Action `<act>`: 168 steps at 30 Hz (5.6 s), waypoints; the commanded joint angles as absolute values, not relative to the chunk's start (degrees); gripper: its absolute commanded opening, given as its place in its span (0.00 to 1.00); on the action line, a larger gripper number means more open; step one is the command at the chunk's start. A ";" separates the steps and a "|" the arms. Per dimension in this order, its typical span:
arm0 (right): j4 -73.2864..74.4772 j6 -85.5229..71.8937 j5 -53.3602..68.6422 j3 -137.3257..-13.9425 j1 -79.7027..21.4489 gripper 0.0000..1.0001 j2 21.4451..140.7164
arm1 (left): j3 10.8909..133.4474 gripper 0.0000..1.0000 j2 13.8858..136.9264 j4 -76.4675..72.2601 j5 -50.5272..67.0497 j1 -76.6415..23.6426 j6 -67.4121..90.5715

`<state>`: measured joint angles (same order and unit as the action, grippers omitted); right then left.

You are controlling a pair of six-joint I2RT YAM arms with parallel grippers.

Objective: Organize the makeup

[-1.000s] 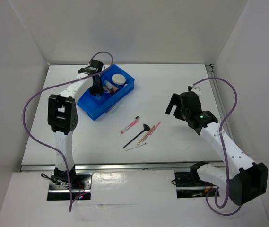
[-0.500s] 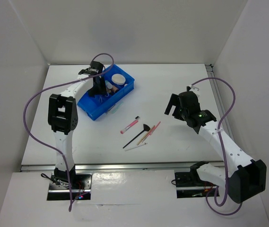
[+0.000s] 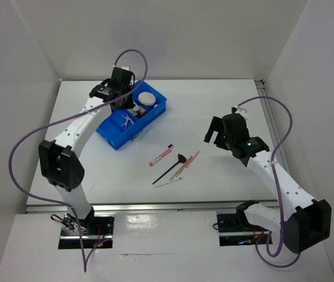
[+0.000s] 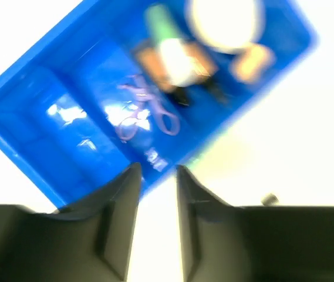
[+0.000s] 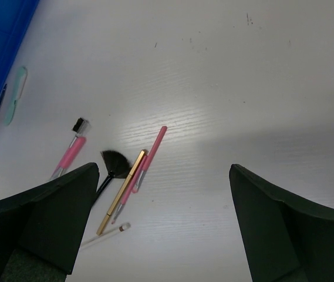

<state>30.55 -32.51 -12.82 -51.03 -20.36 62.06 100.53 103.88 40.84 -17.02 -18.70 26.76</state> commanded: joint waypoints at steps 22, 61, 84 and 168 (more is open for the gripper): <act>30.32 -32.34 -14.06 -52.03 -20.13 1.00 58.54 | 88.32 0.56 116.71 29.09 -20.48 -31.65 20.57; 30.85 -31.82 -15.21 -53.09 -20.13 1.00 59.06 | 90.69 0.00 113.03 31.90 -8.79 -36.21 20.04; 31.90 -31.82 -16.35 -52.56 -20.13 1.00 58.54 | 107.32 0.75 128.94 40.34 -7.81 -34.98 23.99; 31.90 -31.29 -15.12 -54.14 -20.13 1.00 58.89 | 83.67 0.67 116.28 30.50 -30.32 -28.21 29.27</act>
